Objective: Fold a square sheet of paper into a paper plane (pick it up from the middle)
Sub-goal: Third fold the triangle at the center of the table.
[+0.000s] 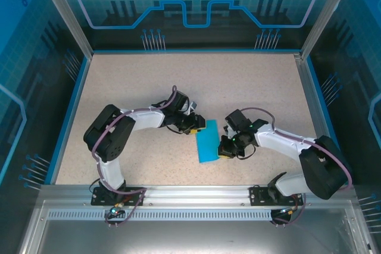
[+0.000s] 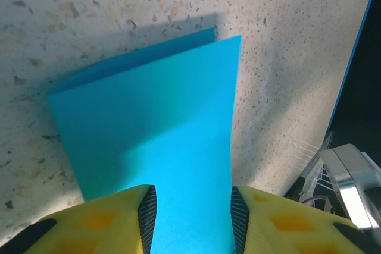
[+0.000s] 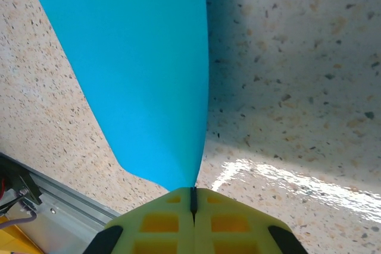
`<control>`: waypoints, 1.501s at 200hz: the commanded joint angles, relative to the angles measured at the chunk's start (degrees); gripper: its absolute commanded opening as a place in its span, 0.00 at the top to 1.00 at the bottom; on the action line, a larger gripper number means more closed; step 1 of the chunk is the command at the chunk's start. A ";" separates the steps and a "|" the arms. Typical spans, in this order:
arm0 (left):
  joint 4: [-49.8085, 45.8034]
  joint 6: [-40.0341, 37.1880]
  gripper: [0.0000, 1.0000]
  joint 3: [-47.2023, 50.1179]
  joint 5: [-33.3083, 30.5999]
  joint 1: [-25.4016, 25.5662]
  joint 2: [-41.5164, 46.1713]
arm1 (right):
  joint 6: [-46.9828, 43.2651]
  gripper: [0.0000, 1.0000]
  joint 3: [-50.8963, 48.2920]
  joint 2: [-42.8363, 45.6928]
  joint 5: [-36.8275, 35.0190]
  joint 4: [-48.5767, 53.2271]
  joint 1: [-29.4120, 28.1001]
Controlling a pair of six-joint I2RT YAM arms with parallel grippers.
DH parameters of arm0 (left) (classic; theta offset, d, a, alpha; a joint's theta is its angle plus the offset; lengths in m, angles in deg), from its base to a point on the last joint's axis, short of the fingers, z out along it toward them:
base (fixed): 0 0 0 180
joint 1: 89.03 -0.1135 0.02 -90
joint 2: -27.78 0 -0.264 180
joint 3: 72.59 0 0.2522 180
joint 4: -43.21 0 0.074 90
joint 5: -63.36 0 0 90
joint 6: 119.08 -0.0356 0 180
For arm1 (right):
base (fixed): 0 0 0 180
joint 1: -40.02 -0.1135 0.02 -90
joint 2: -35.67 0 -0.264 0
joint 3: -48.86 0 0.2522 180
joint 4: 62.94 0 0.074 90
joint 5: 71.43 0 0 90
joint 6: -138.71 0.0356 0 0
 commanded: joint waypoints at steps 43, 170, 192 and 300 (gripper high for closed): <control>-4.08 -2.86 0.59 -2.05 -1.99 0.41 -2.99 | 0.31 1.00 4.79 -3.22 1.64 -0.19 0.60; -4.92 -3.64 0.61 -2.87 -1.61 0.45 -1.86 | 6.25 1.00 9.93 -13.38 1.54 -14.05 -3.75; -5.01 -3.14 0.61 -2.57 -2.77 0.36 0.80 | 6.80 1.00 10.13 -14.48 0.59 -15.40 -4.34; -5.51 -1.91 0.62 1.05 -7.35 0.37 1.26 | 8.86 1.00 8.02 -16.80 -2.37 -20.09 -5.22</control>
